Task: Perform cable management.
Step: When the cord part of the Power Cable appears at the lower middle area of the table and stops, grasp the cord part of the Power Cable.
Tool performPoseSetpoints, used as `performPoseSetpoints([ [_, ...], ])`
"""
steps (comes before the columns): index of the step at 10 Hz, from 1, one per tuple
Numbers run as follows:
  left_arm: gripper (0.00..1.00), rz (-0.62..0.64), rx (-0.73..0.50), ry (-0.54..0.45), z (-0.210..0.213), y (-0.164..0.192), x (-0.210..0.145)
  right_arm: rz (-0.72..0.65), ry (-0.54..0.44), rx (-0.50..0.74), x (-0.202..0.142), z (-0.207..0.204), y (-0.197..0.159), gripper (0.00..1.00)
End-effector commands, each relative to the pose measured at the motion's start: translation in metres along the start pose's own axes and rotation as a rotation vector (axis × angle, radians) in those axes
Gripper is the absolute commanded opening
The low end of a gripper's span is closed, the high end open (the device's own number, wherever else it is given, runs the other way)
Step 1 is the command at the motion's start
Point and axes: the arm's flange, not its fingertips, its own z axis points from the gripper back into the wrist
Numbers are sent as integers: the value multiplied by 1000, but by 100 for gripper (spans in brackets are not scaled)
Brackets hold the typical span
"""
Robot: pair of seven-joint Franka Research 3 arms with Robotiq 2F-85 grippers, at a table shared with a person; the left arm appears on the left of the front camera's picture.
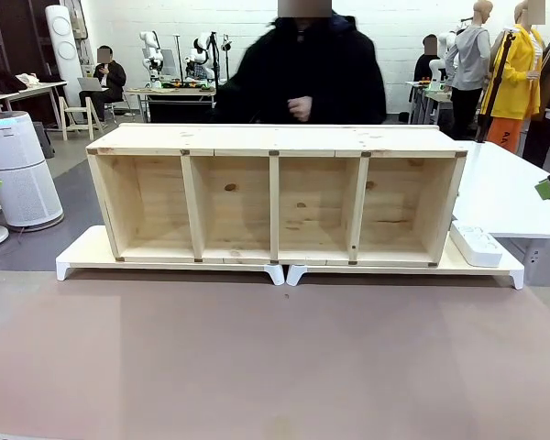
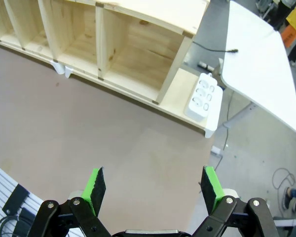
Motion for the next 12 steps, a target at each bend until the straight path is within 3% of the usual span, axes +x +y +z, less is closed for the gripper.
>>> performPoseSetpoints([
  [1, 100, 17, 13, -2, -2, 2, 1, -2, 3, -5, 0, -1, -1, 100],
  [12, 100, 17, 13, -2, -2, 2, 1, -2, 3, -5, 0, -1, -1, 100],
])
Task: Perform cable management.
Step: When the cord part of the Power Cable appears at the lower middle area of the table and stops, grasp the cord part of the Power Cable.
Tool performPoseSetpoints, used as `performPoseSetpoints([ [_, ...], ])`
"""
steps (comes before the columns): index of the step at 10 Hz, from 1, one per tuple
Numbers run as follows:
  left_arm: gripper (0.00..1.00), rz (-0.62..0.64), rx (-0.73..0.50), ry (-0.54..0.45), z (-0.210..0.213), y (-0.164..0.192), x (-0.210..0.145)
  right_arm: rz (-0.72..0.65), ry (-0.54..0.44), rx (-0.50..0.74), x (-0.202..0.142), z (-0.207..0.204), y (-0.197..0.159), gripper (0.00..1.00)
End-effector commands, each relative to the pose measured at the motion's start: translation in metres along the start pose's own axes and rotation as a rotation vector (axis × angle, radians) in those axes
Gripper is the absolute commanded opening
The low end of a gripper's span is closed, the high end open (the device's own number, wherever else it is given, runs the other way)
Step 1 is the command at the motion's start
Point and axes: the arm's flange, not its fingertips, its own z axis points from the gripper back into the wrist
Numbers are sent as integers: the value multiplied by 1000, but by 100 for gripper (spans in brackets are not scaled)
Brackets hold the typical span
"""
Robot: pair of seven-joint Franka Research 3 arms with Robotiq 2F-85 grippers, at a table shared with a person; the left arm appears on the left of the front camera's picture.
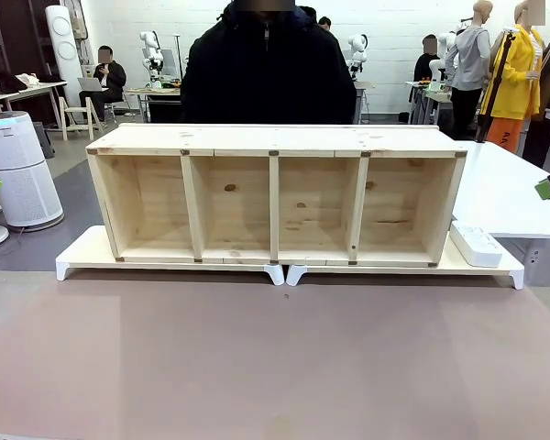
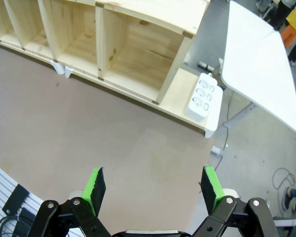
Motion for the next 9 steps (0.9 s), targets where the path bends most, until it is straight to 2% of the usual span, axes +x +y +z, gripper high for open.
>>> performPoseSetpoints([
  [1, 100, 16, 13, -2, -2, 2, 1, -2, 3, -5, 0, -1, -1, 100],
  [9, 100, 16, 13, -2, -2, 2, 1, -2, 3, -5, 0, -1, -1, 100],
])
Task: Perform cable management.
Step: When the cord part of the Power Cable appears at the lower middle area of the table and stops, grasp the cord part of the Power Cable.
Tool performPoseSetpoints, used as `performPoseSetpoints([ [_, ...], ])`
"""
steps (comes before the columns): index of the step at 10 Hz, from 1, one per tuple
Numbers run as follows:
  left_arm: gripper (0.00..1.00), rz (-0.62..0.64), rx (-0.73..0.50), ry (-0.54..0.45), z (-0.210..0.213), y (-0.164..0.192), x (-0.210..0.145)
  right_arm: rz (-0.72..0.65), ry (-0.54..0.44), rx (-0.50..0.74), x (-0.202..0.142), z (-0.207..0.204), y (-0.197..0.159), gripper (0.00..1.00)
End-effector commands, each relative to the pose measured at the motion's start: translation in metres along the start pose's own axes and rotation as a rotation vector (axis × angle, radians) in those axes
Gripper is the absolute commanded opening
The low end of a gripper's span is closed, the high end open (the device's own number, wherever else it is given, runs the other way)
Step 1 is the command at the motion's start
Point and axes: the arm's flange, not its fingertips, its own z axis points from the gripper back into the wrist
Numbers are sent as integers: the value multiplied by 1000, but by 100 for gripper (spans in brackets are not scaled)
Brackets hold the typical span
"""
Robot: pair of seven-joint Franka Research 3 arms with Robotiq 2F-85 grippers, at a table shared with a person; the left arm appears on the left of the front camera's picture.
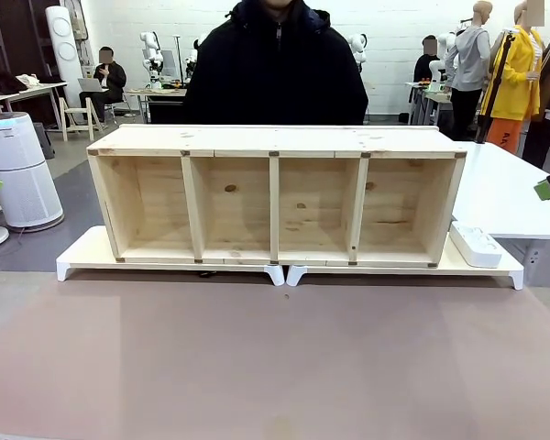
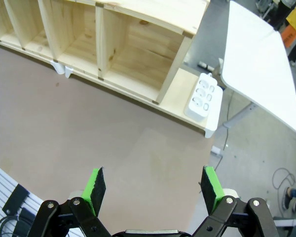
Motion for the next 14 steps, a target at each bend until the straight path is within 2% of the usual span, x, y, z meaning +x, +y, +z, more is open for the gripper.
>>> performPoseSetpoints([
  [1, 100, 16, 13, -2, -2, 2, 1, -2, 3, -5, 0, -1, -1, 100],
  [14, 100, 16, 13, -2, -2, 2, 1, -2, 3, -5, 0, -1, -1, 100],
])
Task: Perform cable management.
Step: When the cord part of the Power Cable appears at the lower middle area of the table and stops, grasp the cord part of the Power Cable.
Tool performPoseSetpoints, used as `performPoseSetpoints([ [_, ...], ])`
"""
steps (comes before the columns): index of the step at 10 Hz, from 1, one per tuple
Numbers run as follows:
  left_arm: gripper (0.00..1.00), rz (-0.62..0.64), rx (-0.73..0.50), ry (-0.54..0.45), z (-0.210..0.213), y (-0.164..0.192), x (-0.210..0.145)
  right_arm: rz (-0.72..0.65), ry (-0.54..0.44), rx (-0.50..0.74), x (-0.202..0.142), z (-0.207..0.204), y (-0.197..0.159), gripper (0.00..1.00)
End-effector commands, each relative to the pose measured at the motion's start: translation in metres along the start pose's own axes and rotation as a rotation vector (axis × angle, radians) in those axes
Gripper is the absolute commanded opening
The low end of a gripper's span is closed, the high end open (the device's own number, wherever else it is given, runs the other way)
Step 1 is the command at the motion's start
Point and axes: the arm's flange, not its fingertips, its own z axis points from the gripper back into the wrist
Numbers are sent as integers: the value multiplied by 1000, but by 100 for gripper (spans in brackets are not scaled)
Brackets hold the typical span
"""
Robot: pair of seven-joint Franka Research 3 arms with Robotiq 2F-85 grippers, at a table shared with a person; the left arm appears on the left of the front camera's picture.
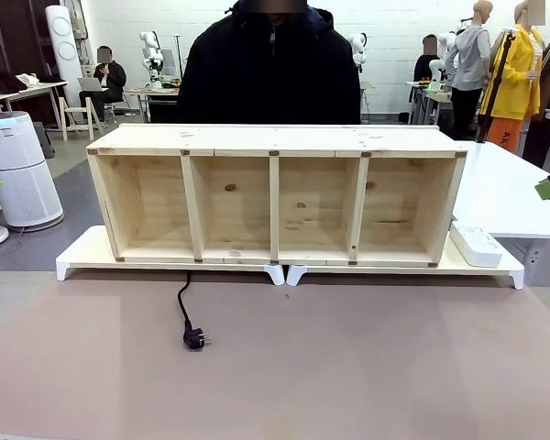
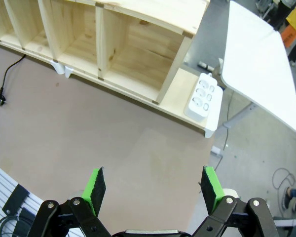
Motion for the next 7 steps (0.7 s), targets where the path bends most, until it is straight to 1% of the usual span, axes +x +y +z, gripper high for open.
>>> performPoseSetpoints([
  [1, 100, 16, 13, -2, -2, 2, 1, -2, 3, -5, 0, -1, -1, 100],
  [7, 100, 16, 13, -2, -2, 2, 1, -2, 3, -5, 0, -1, -1, 100],
])
